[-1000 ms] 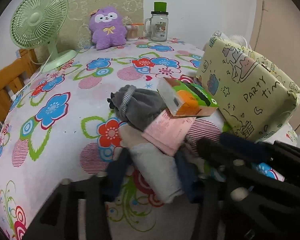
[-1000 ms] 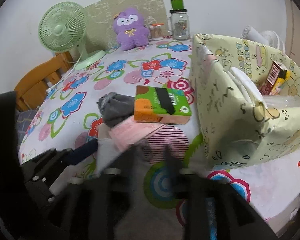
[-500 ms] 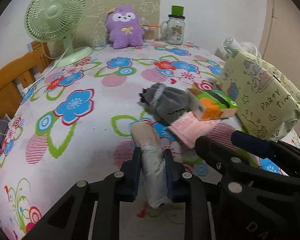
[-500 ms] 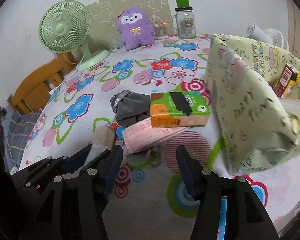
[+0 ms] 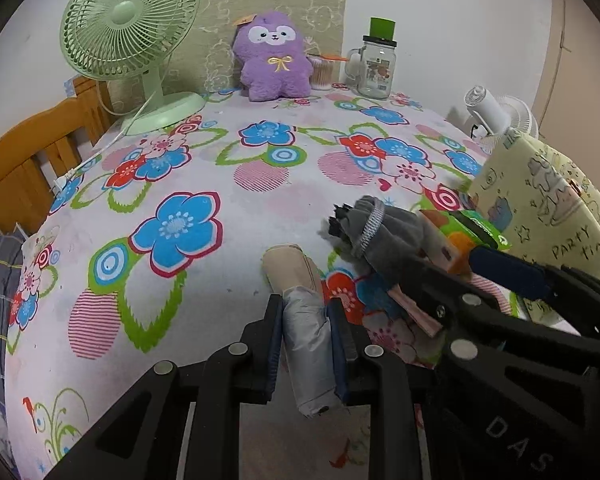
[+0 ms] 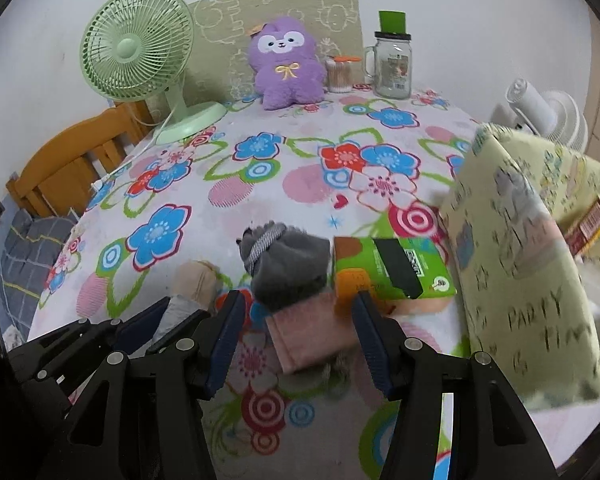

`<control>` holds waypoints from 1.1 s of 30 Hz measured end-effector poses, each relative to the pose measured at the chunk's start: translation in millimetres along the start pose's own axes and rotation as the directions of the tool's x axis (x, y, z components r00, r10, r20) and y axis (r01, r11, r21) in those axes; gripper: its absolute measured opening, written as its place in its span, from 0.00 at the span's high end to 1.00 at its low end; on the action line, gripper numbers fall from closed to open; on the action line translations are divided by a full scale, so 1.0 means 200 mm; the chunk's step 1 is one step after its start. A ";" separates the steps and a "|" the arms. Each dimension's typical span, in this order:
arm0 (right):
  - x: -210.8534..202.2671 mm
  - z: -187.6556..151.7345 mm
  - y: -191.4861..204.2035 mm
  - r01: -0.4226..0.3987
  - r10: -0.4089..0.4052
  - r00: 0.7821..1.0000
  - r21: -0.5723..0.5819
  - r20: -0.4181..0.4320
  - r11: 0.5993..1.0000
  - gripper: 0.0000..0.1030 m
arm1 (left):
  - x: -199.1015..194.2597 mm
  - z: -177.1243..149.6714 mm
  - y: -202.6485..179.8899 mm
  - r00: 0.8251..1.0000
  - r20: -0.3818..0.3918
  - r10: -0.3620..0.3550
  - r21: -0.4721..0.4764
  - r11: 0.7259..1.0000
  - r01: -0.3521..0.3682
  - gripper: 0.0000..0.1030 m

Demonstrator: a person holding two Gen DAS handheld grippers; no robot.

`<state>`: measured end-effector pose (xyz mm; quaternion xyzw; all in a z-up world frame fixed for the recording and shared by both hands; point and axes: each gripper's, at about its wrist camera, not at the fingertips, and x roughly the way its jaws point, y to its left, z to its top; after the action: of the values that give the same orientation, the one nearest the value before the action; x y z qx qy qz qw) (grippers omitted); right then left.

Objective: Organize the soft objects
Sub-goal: 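Grasp the rolled white cloth with the left tool while the right grasps the grey sock, then carry the white cloth and grey sock over the gift box with both tools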

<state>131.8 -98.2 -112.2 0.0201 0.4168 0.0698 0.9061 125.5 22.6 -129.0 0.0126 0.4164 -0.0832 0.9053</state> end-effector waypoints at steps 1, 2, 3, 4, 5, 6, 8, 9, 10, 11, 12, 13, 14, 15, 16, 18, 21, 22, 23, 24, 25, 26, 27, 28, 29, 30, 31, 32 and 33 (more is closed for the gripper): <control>0.01 0.02 0.01 0.003 -0.003 1.000 -0.015 0.006 1.000 0.42 | 0.01 0.01 0.01 1.000 -0.003 0.001 -0.006 1.000 -0.001 0.80; 0.01 0.03 0.02 0.006 -0.005 1.000 -0.023 0.009 1.000 0.42 | 0.01 0.01 0.02 1.000 -0.005 0.003 -0.010 1.000 -0.003 0.80; 0.02 0.04 0.03 0.007 -0.006 1.000 -0.037 0.013 0.999 0.42 | 0.02 0.02 0.02 1.000 -0.006 0.006 -0.014 1.000 -0.006 0.80; 0.03 0.05 0.04 0.006 -0.005 1.000 -0.056 0.014 0.998 0.42 | 0.02 0.03 0.03 1.000 -0.007 0.008 -0.020 1.000 -0.008 0.80; 0.04 0.06 0.05 0.006 -0.005 1.000 -0.070 0.012 0.998 0.42 | 0.03 0.04 0.04 1.000 -0.008 0.008 -0.023 1.000 -0.008 0.80; 0.07 0.08 0.06 0.006 -0.005 1.000 -0.091 0.006 0.996 0.42 | 0.03 0.04 0.04 1.000 -0.007 0.009 -0.026 1.000 -0.010 0.80; 0.10 0.09 0.08 0.009 -0.009 1.000 -0.112 -0.002 0.994 0.42 | 0.04 0.05 0.05 1.000 -0.007 0.012 -0.034 0.999 -0.012 0.80; 0.12 0.10 0.09 0.010 -0.011 1.000 -0.123 -0.008 0.992 0.42 | 0.05 0.05 0.06 1.000 -0.008 0.012 -0.040 0.999 -0.012 0.80; 0.14 0.11 0.09 0.010 -0.012 1.000 -0.131 -0.015 0.991 0.42 | 0.05 0.05 0.06 1.000 -0.010 0.012 -0.041 0.999 -0.013 0.80; 0.16 0.11 0.10 0.015 -0.018 1.000 -0.137 -0.018 0.990 0.42 | 0.06 0.05 0.06 1.000 -0.014 0.014 -0.042 0.999 -0.015 0.80; 0.18 0.11 0.10 0.022 -0.026 0.999 -0.148 -0.025 0.989 0.42 | 0.07 0.05 0.06 1.000 -0.017 0.016 -0.042 0.999 -0.017 0.80; 0.20 0.12 0.11 0.020 -0.026 0.999 -0.162 -0.035 0.987 0.42 | 0.07 0.05 0.06 1.000 -0.021 0.019 -0.039 0.999 -0.020 0.80; 0.20 0.12 0.12 0.017 -0.024 0.999 -0.173 -0.034 0.985 0.42 | 0.08 0.05 0.07 0.999 -0.024 0.021 -0.037 0.999 -0.022 0.80; 0.21 0.12 0.13 0.016 -0.022 0.999 -0.178 -0.033 0.984 0.42 | 0.09 0.05 0.07 0.999 -0.027 0.024 -0.035 0.999 -0.025 0.80; 0.21 0.11 0.14 0.009 -0.016 0.999 -0.178 -0.035 0.984 0.42 | 0.09 0.05 0.07 0.999 -0.028 0.025 -0.034 0.999 -0.026 0.80; 0.22 0.10 0.14 -0.012 0.005 0.999 -0.168 -0.039 0.986 0.44 | 0.09 0.05 0.07 0.999 -0.027 0.025 -0.034 0.999 -0.026 0.80; 0.22 0.10 0.14 -0.024 0.017 0.999 -0.158 -0.042 0.987 0.50 | 0.08 0.04 0.07 0.999 -0.025 0.025 -0.032 0.999 -0.026 0.80; 0.21 0.09 0.14 -0.029 0.022 0.999 -0.154 -0.044 0.988 0.51 | 0.08 0.04 0.07 0.999 -0.024 0.023 -0.031 0.999 -0.024 0.80; 0.21 0.09 0.13 -0.033 0.026 0.999 -0.151 -0.045 0.988 0.52 | 0.07 0.04 0.07 1.000 -0.023 0.021 -0.031 0.999 -0.022 0.80; 0.20 0.09 0.13 -0.038 0.032 0.999 -0.146 -0.044 0.989 0.53 | 0.07 0.03 0.06 1.000 -0.020 0.020 -0.031 0.999 -0.020 0.80; 0.19 0.08 0.13 -0.043 0.037 0.998 -0.142 -0.043 0.989 0.53 | 0.06 0.03 0.06 1.000 -0.018 0.019 -0.030 0.999 -0.020 0.80; 0.19 0.08 0.13 -0.045 0.039 0.998 -0.140 -0.042 0.989 0.54 | 0.05 0.03 0.06 1.000 -0.015 0.019 -0.029 0.999 -0.020 0.80; 0.18 0.07 0.13 -0.047 0.042 0.998 -0.136 -0.038 0.990 0.54 | 0.04 0.02 0.05 1.000 -0.011 0.019 -0.028 0.999 -0.020 0.80; 0.16 0.07 0.13 -0.049 0.044 0.998 -0.134 -0.035 0.990 0.54 | 0.03 0.02 0.05 1.000 -0.007 0.021 -0.027 0.999 -0.021 0.80; 0.15 0.07 0.13 -0.048 0.045 0.999 -0.132 -0.028 0.990 0.54 | 0.02 0.02 0.04 1.000 -0.003 0.021 -0.027 0.999 -0.021 0.80; 0.13 0.06 0.13 -0.047 0.044 0.999 -0.130 -0.023 0.990 0.55 | 0.00 0.01 0.04 1.000 0.004 0.022 -0.025 0.999 -0.022 0.80; 0.12 0.06 0.12 -0.048 0.046 0.999 -0.128 -0.019 0.991 0.55 | -0.01 0.01 0.03 1.000 0.009 0.023 -0.023 0.999 -0.023 0.80; 0.10 0.05 0.12 -0.046 0.044 0.999 -0.127 -0.013 0.991 0.55 | -0.02 0.01 0.02 1.000 0.013 0.022 -0.022 1.000 -0.022 0.80; 0.09 0.05 0.12 -0.044 0.043 0.999 -0.127 -0.009 0.991 0.55 | -0.03 0.01 0.02 1.000 0.017 0.021 -0.021 1.000 -0.020 0.80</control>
<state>148.2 -72.0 -116.5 -0.0287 0.4137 0.1159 0.9025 122.8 27.0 -123.3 0.0069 0.4092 -0.0698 0.9097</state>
